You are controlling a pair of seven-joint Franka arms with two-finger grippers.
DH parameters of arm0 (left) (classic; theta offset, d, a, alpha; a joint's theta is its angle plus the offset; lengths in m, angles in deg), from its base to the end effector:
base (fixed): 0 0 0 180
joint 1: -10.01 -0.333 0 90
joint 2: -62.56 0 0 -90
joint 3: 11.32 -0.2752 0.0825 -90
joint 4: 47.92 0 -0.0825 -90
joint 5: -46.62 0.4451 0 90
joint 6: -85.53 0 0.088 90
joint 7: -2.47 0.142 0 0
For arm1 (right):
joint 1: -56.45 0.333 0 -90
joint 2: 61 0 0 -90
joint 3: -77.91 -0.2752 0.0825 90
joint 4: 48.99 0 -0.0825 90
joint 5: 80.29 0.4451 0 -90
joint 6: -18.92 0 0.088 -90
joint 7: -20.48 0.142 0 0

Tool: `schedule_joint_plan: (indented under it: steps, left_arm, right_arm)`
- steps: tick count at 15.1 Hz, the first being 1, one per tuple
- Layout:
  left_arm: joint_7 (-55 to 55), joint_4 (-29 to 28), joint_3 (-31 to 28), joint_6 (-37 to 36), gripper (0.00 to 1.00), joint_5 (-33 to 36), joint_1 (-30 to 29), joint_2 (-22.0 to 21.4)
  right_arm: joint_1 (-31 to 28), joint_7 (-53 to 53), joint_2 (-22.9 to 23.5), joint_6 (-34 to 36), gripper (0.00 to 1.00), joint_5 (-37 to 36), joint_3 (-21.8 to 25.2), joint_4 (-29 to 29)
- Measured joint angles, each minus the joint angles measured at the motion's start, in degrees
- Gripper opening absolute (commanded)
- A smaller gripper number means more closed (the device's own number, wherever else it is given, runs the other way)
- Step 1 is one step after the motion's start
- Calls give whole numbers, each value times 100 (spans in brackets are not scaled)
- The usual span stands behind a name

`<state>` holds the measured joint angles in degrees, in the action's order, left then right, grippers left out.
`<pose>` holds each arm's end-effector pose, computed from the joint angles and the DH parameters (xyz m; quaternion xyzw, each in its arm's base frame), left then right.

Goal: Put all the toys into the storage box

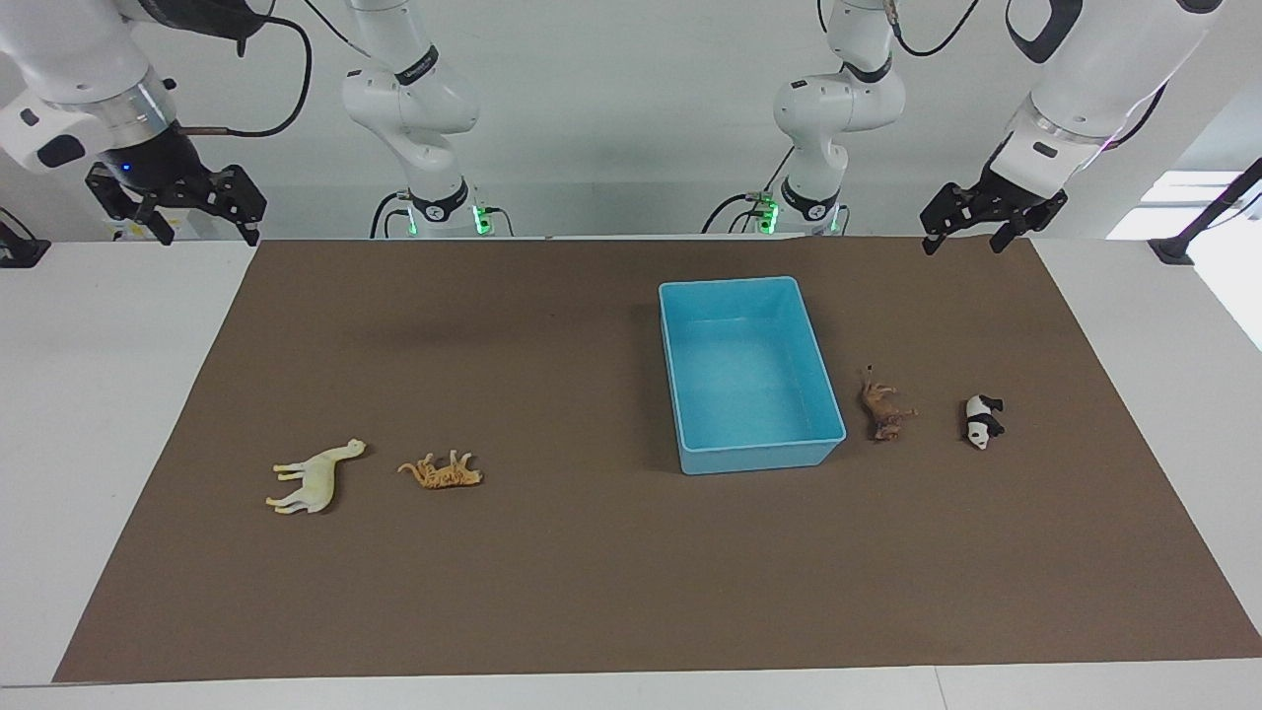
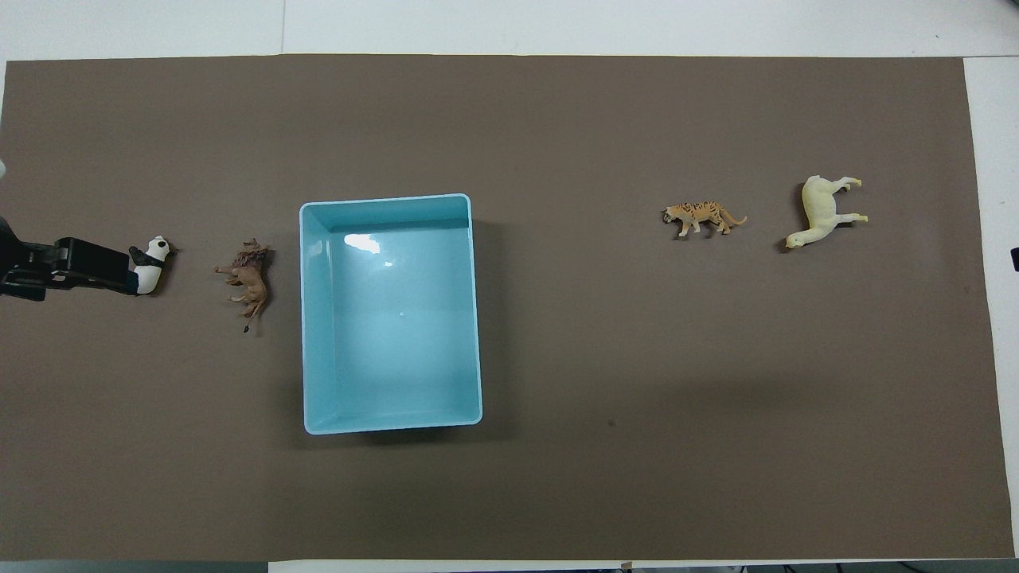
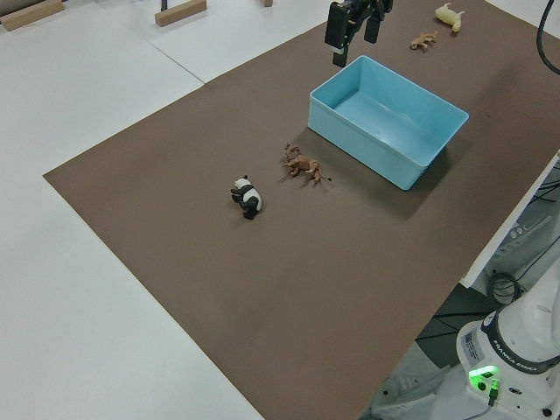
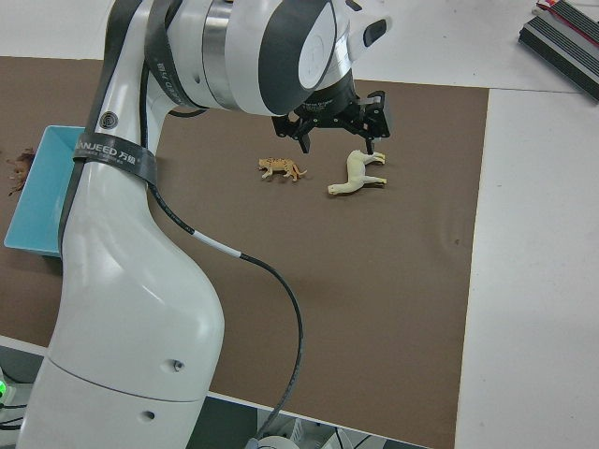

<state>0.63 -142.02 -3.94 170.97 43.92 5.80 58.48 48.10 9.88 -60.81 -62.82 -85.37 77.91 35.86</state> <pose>0.5830 -0.0411 0.5469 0.9989 -0.0122 -0.0410 0.0172 0.5910 -0.1005 0.5824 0.9985 0.0145 -0.0356 0.0387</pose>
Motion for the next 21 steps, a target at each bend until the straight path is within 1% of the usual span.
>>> schedule_joint_plan:
  steps: [5,7,8,11,13,15,17,18,21]
  left_arm:
    - [3,-20,0,1,100,0,0,-1]
    - [6,-182,-1,94,100,2,-1,-38]
    - [-8,-408,-8,338,100,7,-14,-112]
    - [-73,-1564,-25,1575,100,10,-284,-541]
    - [-72,-2096,-41,2231,100,9,-505,-655]
    - [-68,-2342,-44,2768,100,8,-596,-464]
    - [-69,-2461,3,3306,100,7,-545,-19]
    - [-77,-2518,24,3554,100,7,-495,212]
    - [-121,-2685,45,4211,100,7,-369,696]
  right_arm:
    - [0,0,0,0,100,6,-1,0]
    - [0,0,-4,-7,100,7,-1,-2]
    - [0,0,-13,-44,100,7,0,-6]
    - [-17,2,-47,-199,100,7,24,-13]
    - [-12,2,-52,-200,100,7,27,-13]
    - [84,-13,-53,-200,100,20,-6,-9]
    - [460,-82,-66,-221,100,24,-27,48]
    - [677,-191,-92,-338,100,23,-38,132]
    - [1101,-849,-292,-1140,100,23,-71,713]
